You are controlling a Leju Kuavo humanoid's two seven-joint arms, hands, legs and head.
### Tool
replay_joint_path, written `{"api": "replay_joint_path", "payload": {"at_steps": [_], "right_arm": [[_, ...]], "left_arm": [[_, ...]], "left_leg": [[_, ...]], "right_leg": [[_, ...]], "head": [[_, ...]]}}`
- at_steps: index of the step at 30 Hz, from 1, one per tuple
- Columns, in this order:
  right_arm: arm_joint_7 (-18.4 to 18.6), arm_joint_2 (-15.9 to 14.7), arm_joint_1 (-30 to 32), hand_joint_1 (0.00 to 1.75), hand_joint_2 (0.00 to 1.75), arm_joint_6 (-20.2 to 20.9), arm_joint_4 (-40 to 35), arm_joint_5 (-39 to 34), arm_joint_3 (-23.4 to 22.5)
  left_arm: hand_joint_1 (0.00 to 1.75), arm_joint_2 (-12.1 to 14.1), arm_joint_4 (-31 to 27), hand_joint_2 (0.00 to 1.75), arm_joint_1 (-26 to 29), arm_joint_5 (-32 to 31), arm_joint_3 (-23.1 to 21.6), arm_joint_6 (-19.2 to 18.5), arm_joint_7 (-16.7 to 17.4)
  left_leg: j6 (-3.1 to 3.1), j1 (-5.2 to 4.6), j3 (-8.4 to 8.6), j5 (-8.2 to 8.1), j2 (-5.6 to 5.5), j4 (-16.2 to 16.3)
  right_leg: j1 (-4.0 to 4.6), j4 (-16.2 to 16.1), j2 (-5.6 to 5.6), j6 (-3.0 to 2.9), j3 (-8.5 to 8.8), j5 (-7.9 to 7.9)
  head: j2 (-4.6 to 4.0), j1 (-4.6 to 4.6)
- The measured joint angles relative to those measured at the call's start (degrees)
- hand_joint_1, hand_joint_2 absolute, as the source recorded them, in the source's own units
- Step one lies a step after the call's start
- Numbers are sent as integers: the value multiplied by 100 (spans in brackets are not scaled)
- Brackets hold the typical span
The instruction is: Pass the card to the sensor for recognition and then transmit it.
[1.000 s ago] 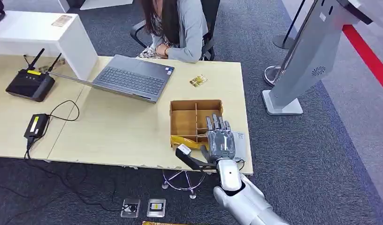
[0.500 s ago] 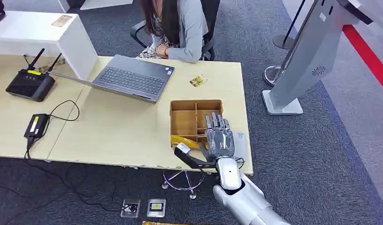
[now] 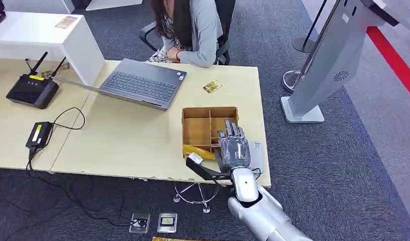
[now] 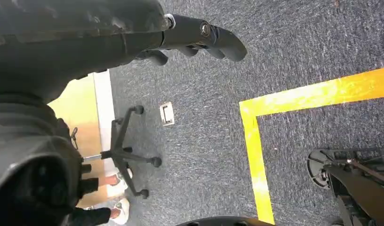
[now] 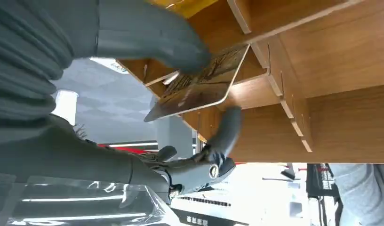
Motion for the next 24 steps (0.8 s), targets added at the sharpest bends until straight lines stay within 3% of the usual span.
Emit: {"api": "replay_joint_path", "payload": {"at_steps": [1,2,14,15,16,24], "right_arm": [[-7,0,-1,19,175,7,0,-7,0],[-13,0,-2,0,175,15,0,-15,2],[-90,61,-79,0,175,-20,2,-46,15],[-94,68,-82,162,175,-20,2,-59,15],[-101,79,-85,175,175,-15,2,-70,15],[-164,76,-102,175,175,46,2,-389,17]], "left_arm": [[0,0,0,0,0,0,0,0,0],[0,0,0,0,0,2,0,0,0],[0,-7,0,0,2,44,0,61,15],[0,-7,0,0,2,42,0,61,15],[0,-7,0,0,2,42,0,61,15],[0,-7,0,0,2,20,0,46,57]], "left_leg": [[0,0,0,0,0,0],[0,0,0,0,0,0],[0,0,0,0,0,0],[0,0,0,0,0,0],[0,0,0,0,0,0],[0,0,0,0,0,0]], "right_leg": [[0,0,0,0,0,0],[0,0,0,0,0,0],[0,0,0,0,0,0],[0,0,0,0,0,0],[0,0,0,0,0,0],[0,0,0,0,-1,0]], "head": [[2,0],[0,0],[0,0],[2,2],[0,0],[0,0]]}}
